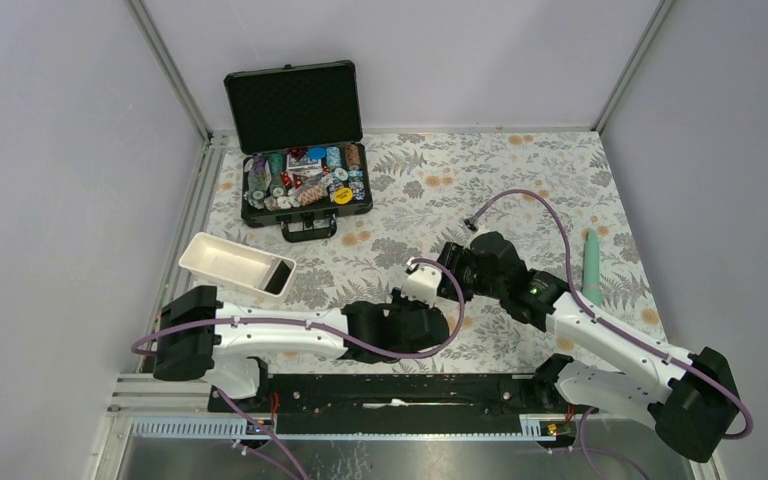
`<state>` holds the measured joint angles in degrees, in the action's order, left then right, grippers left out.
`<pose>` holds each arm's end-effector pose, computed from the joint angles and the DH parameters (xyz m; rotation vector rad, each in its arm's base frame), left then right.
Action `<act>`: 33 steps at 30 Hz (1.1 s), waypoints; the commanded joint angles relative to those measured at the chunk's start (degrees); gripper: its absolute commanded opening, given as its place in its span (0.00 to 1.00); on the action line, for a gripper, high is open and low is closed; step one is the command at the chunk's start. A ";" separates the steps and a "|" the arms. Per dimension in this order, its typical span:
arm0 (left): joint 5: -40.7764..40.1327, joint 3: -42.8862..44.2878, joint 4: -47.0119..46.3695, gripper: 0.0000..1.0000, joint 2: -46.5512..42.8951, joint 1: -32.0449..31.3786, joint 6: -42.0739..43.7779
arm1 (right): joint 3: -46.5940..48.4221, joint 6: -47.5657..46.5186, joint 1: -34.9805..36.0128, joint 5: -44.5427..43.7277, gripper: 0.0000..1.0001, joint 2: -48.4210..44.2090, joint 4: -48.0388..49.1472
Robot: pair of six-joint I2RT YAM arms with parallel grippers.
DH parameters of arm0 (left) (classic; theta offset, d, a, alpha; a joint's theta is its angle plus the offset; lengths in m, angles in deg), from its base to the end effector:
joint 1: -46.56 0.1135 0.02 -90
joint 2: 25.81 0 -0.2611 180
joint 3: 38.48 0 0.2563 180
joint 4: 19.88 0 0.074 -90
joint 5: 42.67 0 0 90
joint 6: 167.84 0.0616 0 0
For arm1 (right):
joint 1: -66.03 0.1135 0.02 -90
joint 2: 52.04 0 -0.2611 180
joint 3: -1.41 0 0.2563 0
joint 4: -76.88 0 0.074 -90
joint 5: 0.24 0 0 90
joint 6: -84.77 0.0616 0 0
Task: Put the credit cards into the card holder
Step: Open the card holder.
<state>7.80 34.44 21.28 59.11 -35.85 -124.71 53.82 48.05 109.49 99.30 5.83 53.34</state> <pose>0.0812 -0.3124 0.2230 0.4285 2.2157 -0.3295 0.1774 0.1822 0.2449 0.0842 2.3006 1.1399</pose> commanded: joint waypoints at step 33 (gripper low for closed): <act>29.04 -18.42 -21.27 0.99 -44.74 14.38 2.26 | -5.90 -5.54 -3.18 23.57 0.00 -18.90 36.12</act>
<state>27.91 15.38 4.75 14.46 -22.39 -123.18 48.33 37.30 106.52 108.67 -12.91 74.02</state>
